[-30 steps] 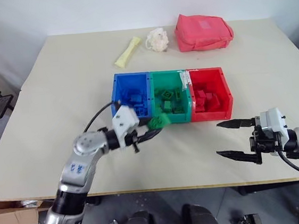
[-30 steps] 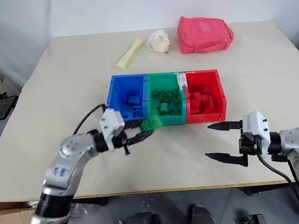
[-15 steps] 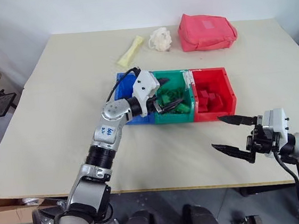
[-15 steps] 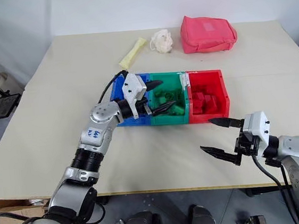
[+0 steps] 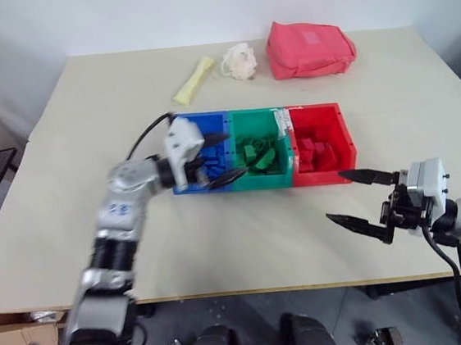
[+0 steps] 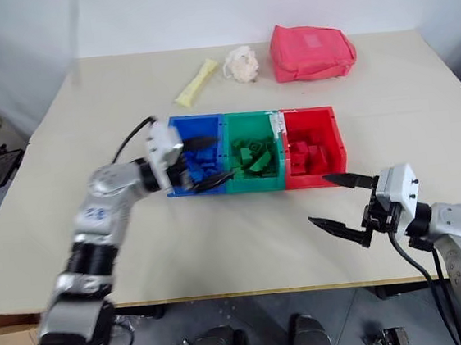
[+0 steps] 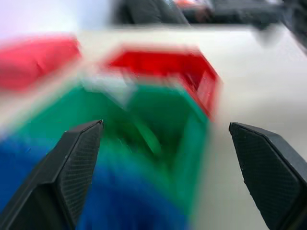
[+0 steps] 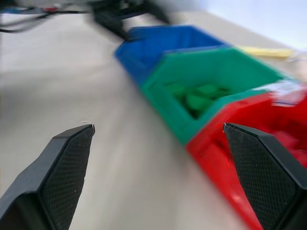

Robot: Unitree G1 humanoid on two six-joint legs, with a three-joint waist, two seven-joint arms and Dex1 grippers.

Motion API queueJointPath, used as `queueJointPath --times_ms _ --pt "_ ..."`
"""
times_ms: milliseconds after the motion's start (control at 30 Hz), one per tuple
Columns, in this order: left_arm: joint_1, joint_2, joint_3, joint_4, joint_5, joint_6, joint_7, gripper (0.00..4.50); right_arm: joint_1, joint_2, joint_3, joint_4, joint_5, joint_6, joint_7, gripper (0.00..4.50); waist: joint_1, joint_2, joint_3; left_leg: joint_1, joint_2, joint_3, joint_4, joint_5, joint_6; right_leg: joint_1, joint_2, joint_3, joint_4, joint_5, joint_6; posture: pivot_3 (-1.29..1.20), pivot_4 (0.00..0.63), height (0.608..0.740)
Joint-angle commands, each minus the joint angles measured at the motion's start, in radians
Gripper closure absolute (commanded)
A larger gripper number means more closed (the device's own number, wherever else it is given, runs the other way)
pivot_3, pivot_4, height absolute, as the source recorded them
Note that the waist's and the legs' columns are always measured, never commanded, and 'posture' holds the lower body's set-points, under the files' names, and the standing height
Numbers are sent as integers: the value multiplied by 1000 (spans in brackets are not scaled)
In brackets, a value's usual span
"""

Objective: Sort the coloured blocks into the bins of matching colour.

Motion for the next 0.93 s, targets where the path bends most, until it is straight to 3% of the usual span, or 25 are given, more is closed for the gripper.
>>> queueJointPath --times_ms 33,200,333,667,933 --pt "48 59 73 -107 -81 59 -32 41 -51 -13 8 23 -1 5 7 0 4 0 0 0 0 0 1 0 0 0 0 0 0 0 0 0 150 740" --pt "227 159 175 -216 -145 102 -54 41 -112 -37 42 96 -25 2 63 0 2 0 0 -1 -1 -4 1 -1 0 1 -2 3 -1 0 0 0 150 740" --pt "356 208 247 -174 -137 32 -90 41 -154 -97 73 233 -81 -40 165 0 0 0 0 -1 -2 -5 1 -1 0 2 -3 3 -2 0 0 0 150 740" --pt "435 217 344 -144 -141 7 -23 41 -169 -122 40 295 -81 -46 206 0 -2 0 0 -1 0 -4 -1 -2 -1 0 -4 3 -2 0 -1 0 150 740" --pt "432 198 344 -156 -132 -15 19 41 -127 -117 -13 274 -63 -38 167 0 1 0 0 -1 -1 -4 -1 -2 -1 1 -4 3 -2 0 -1 0 150 740"
